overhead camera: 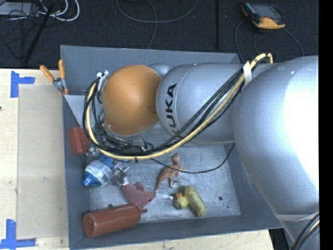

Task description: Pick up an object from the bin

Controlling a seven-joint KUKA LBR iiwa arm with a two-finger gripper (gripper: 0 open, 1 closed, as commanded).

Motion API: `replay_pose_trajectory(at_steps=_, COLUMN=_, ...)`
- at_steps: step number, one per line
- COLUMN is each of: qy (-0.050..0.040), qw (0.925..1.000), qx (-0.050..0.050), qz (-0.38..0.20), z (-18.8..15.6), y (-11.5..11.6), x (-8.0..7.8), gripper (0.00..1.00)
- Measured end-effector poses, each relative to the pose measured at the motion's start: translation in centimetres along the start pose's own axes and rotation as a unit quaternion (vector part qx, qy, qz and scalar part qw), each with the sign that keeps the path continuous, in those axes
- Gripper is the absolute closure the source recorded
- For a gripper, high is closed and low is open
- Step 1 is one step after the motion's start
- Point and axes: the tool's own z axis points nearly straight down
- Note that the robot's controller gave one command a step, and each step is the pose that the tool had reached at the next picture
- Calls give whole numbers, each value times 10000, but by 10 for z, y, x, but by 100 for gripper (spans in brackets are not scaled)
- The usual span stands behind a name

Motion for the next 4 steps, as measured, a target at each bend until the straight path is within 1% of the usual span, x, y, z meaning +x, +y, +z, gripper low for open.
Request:
replay_pose_trajectory(at_steps=1, qy=-4, qw=9999, qx=-3, qz=-172, z=45, y=2, x=0, gripper=0)
replay_pose_trajectory(at_steps=2, qy=13, qw=9971, qx=5, qz=-765, z=44, y=-10, x=-15, gripper=100)
replay_pose_trajectory(at_steps=4, qy=8, qw=9971, qx=3, qz=-758, z=43, y=-10, x=-15, gripper=100)
